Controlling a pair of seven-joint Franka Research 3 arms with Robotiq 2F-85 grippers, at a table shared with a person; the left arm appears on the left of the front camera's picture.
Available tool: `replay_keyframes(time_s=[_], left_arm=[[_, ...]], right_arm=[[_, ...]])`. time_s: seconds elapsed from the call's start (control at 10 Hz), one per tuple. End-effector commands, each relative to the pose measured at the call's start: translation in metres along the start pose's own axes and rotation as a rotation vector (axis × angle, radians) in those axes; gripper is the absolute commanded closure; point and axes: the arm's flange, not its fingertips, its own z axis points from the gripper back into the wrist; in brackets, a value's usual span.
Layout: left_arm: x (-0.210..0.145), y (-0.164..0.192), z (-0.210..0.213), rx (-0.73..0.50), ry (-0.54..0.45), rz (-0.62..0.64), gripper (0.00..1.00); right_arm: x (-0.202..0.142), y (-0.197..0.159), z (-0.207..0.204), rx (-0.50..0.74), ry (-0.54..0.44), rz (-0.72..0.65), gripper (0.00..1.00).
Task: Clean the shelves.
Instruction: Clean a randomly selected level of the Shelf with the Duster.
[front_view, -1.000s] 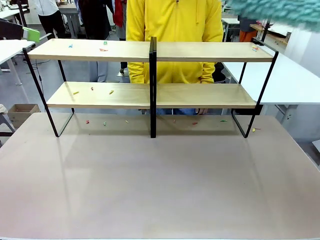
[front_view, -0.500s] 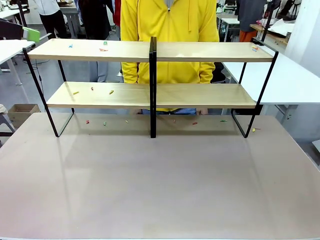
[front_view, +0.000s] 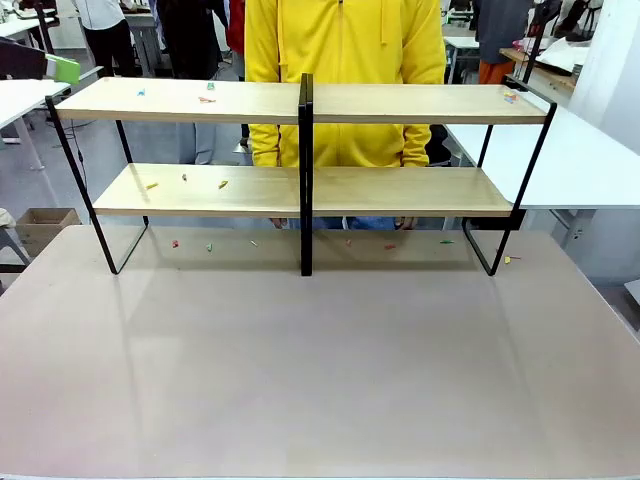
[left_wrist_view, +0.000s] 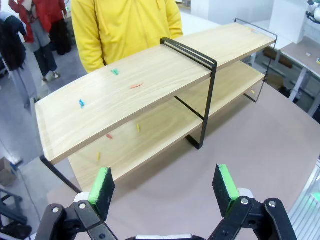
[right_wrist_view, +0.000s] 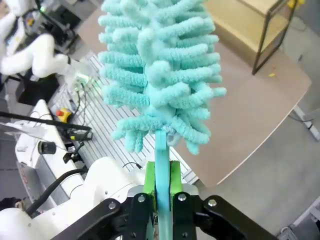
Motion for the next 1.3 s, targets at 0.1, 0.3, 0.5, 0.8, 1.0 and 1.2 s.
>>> replay_keyframes(time_s=[0.1, 0.3, 0.5, 0.8, 1.0, 1.2], left_arm=[[-0.002, 0.0, 0.0, -0.001, 0.001, -0.008, 0.0], [-0.002, 0.0, 0.0, -0.001, 0.001, -0.008, 0.0], [-0.002, 0.0, 0.0, -0.001, 0.001, -0.008, 0.0], [-0.002, 0.0, 0.0, -0.001, 0.001, -0.008, 0.0], [-0.002, 0.0, 0.0, -0.001, 0.001, -0.008, 0.0], [-0.002, 0.0, 0.0, -0.001, 0.001, -0.008, 0.0]], right_arm=[[0.087, -0.004, -0.067, -0.202, 0.091, -0.177, 0.88], [0.154, -0.013, -0.113, -0.252, 0.173, -0.181, 0.88], [0.188, -0.021, -0.144, -0.323, 0.228, -0.252, 0.88], [0.204, -0.038, -0.18, -0.415, 0.344, -0.29, 0.88], [0.199, -0.04, -0.183, -0.415, 0.361, -0.3, 0.88], [0.194, -0.047, -0.186, -0.418, 0.375, -0.328, 0.88]])
